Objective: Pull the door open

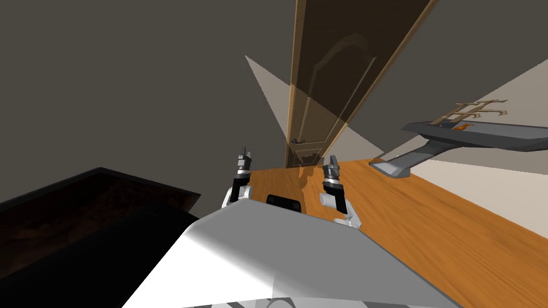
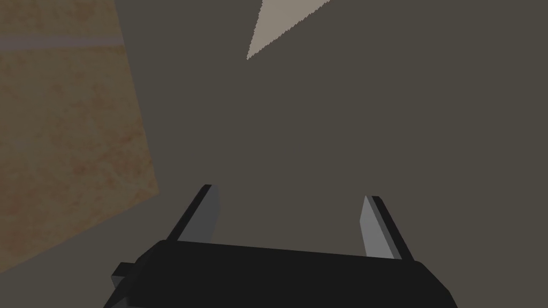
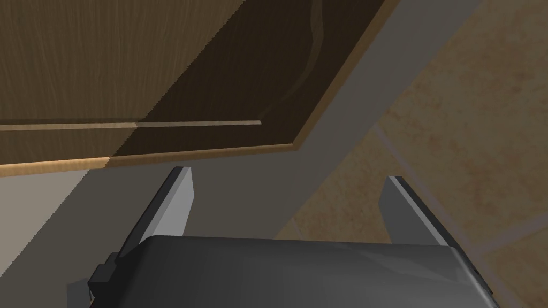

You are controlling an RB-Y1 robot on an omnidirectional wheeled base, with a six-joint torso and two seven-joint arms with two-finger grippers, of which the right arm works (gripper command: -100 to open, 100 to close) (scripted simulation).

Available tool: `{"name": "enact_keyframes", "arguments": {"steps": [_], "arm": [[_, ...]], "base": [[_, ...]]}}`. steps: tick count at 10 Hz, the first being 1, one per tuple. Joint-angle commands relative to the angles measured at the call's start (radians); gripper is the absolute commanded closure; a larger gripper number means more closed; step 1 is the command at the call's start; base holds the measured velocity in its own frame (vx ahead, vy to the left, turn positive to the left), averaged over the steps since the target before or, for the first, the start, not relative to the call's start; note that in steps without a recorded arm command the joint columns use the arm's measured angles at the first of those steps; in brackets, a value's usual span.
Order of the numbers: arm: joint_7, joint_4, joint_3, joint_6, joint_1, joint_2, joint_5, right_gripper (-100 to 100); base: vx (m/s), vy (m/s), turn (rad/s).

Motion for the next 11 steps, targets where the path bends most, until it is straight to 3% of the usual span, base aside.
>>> {"name": "enact_keyframes", "arguments": {"steps": [1, 3, 7, 11], "arm": [[-0.001, 0.05, 0.0, -0.002, -0.018, -0.005, -0.008, -100], [-0.004, 0.117, -0.005, -0.004, -0.049, -0.016, -0.02, -100], [-0.008, 0.196, -0.01, -0.005, -0.079, -0.028, -0.032, -100], [-0.015, 0.326, -0.02, -0.009, -0.141, -0.049, -0.057, -100]], "base": [[0.088, -0.03, 0.187], [0.09, -0.027, 0.16], [0.064, -0.024, 0.097], [0.069, -0.03, 0.155]]}}
